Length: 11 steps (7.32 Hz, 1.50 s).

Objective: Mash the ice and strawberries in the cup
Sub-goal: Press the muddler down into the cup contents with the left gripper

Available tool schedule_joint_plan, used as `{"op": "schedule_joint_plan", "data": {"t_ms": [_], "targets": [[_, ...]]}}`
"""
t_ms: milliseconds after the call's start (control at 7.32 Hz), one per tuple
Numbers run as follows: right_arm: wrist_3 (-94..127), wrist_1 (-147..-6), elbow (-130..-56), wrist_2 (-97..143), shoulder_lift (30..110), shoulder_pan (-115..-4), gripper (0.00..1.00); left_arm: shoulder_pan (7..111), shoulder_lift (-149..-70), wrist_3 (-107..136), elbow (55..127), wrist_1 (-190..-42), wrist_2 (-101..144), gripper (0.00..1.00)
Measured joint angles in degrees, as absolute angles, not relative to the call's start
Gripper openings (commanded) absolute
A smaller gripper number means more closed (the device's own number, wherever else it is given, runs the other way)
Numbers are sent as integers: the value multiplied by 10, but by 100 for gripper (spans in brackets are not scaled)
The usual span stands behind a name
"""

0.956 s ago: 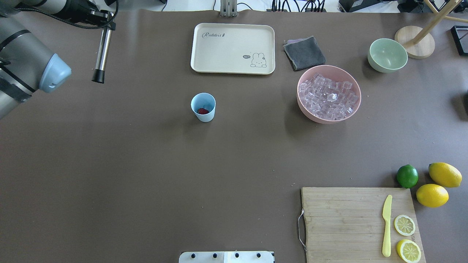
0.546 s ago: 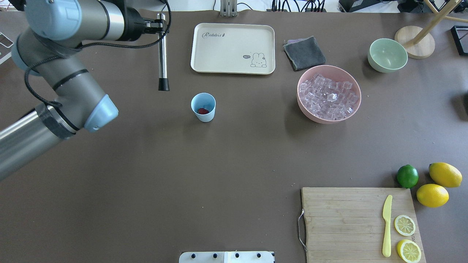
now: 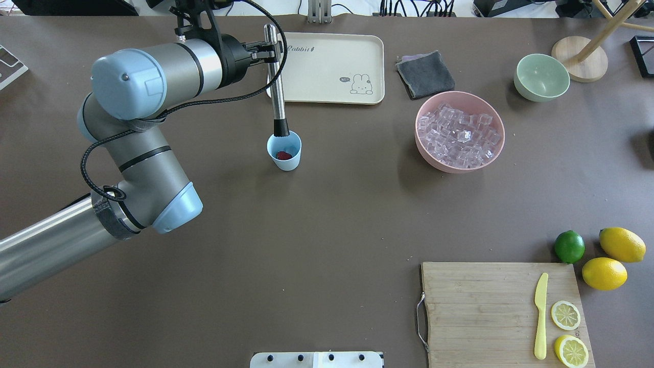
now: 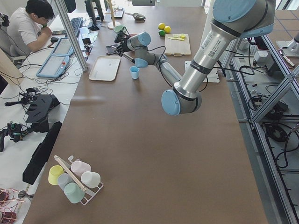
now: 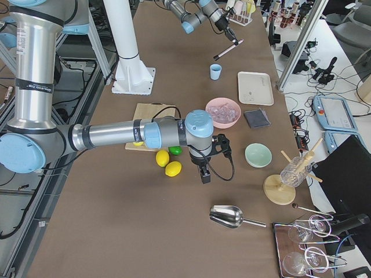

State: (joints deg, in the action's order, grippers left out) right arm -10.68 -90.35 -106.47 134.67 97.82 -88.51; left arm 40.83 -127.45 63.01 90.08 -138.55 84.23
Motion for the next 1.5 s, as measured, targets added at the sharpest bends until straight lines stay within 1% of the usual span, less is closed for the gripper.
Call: {"op": "schedule_joint_plan", "data": {"t_ms": [410,1093,1503], "targets": [[-107,-904,-1064,1347,978,-885,98,403,-1288,628,860,-1392,811,0],[-107,-904,-1066,1347,981,-886,98,366,-1288,628,846,-1393,778,0],[-107,-904,-1069,1347,989,-887,98,365,-1299,627,821,-1393,775,0]]}}
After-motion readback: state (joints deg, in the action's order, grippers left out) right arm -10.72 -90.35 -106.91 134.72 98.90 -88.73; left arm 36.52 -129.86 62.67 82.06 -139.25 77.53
